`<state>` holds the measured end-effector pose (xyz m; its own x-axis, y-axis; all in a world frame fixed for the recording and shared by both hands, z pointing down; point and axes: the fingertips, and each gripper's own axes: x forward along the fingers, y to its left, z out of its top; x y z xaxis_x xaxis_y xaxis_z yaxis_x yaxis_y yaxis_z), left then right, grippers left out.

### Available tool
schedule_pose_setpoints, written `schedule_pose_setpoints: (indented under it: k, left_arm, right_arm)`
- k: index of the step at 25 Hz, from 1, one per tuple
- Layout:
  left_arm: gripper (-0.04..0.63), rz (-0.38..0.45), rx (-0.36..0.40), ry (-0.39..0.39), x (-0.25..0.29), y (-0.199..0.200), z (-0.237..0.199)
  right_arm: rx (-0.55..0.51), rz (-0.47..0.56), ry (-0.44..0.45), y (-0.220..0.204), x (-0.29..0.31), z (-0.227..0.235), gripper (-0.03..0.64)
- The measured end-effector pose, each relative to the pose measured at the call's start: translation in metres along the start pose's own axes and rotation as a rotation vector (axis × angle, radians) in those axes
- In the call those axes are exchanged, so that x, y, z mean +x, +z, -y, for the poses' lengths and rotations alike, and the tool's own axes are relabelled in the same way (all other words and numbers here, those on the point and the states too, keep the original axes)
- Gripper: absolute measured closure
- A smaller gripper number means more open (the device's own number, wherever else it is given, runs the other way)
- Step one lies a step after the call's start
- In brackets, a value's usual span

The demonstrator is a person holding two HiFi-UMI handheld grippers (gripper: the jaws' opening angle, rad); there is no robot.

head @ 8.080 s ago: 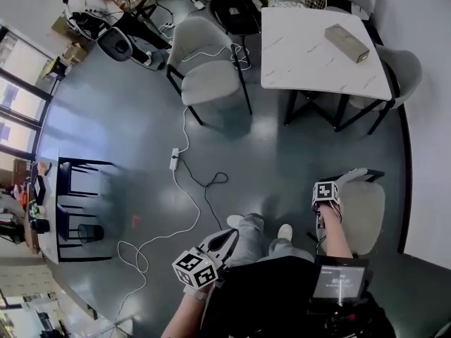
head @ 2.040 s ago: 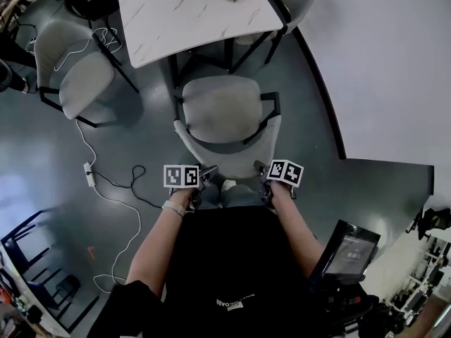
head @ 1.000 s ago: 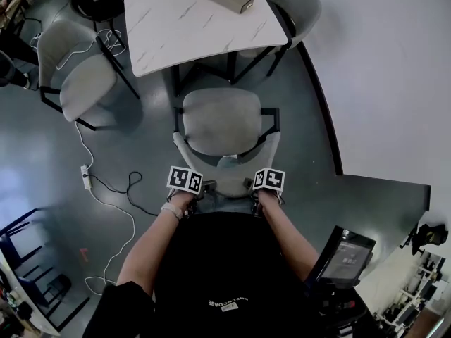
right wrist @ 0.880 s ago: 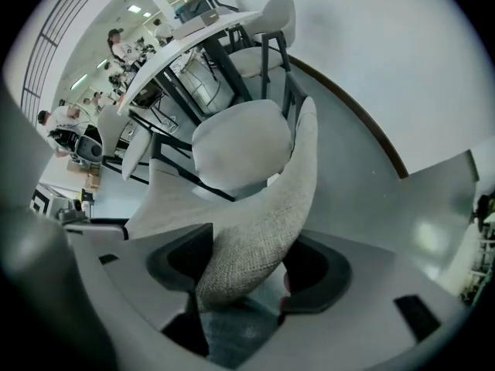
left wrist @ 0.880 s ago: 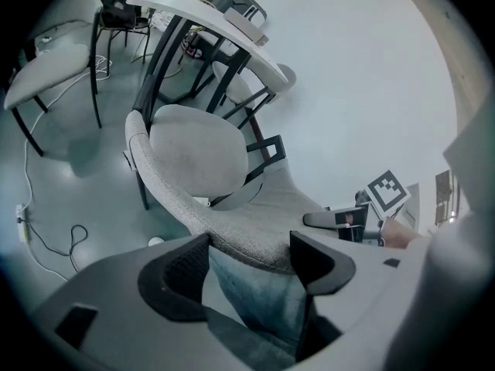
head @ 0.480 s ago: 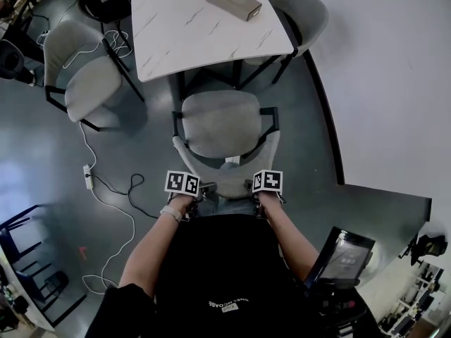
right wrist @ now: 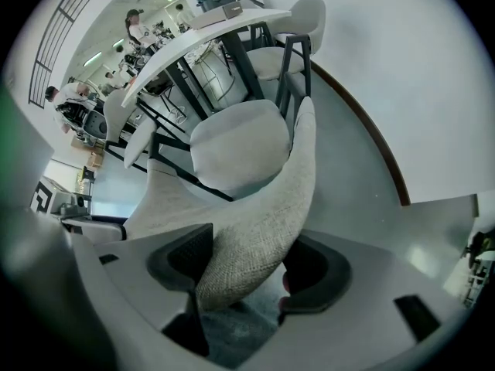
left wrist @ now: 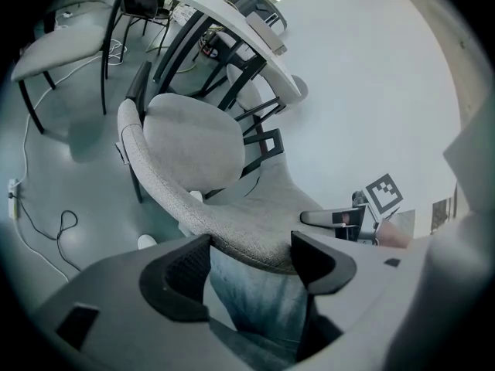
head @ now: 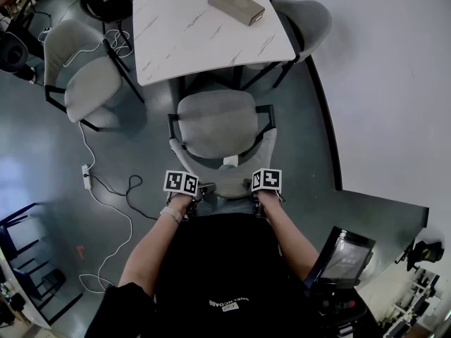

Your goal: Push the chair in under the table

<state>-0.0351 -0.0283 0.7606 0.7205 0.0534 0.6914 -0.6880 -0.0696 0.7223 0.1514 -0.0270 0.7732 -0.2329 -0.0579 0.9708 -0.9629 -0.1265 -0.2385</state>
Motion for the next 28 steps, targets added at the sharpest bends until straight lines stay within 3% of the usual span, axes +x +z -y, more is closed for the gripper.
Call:
schedule_pose_setpoints:
  k: [28]
  left_arm:
    - [0.273,0.094,-0.062,-0.015,0.003,0.097,0.000]
  right_arm:
    - [-0.014,-0.029,0.078,0.105,0.008,-0.003,0.331]
